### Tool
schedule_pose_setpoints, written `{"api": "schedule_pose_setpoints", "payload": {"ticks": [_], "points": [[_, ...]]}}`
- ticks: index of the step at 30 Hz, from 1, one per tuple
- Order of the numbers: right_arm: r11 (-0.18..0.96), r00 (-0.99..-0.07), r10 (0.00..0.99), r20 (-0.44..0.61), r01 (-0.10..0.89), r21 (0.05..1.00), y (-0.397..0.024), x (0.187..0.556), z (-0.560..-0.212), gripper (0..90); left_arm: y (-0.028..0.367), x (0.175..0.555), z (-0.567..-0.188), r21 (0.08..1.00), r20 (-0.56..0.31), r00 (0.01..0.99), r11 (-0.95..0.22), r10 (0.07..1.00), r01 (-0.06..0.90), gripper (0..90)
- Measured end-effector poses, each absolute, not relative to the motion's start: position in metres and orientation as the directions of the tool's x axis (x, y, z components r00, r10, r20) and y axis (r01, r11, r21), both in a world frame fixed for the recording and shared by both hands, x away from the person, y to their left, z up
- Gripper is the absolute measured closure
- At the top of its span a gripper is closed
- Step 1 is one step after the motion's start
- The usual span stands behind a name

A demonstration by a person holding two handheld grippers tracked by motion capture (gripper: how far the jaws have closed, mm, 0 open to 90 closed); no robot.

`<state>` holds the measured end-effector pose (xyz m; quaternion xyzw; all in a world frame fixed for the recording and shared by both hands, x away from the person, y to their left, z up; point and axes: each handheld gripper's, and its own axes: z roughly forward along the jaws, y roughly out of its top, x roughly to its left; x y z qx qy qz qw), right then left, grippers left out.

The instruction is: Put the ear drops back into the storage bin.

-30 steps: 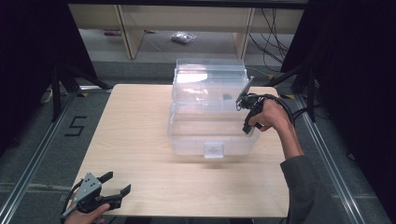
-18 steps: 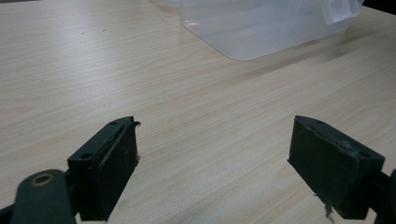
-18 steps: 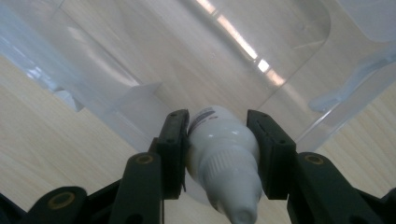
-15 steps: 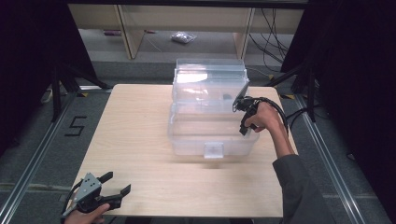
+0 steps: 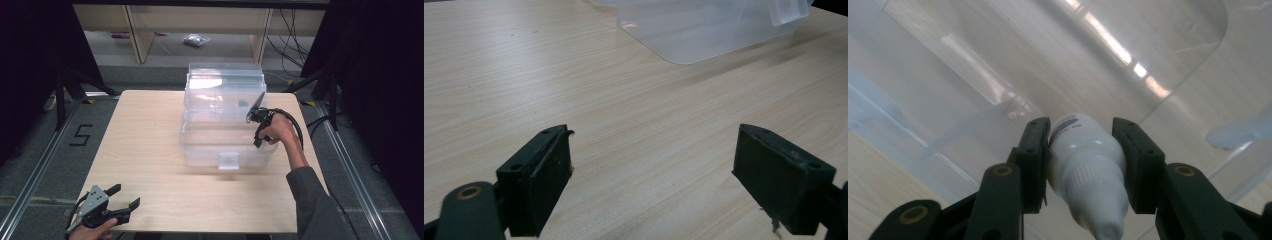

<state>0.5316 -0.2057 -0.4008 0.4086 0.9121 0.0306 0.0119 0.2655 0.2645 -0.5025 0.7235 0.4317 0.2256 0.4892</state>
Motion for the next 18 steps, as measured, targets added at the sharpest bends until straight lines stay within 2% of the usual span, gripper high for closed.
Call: {"api": "schedule_pose_setpoints", "payload": {"ticks": [8,18], "points": [[0.643,-0.645,0.764,0.034,0.764,0.043,-0.201,0.531,-0.412,60.2,0.264,0.265,-0.502,0.903,-0.097,0.525,-0.148,0.845,0.404,14.8],[0.645,-0.646,0.763,0.022,0.763,0.039,-0.201,0.532,-0.423,60.2,0.264,0.265,-0.502,0.903,-0.097,0.526,-0.148,0.845,0.404,14.8]]}}
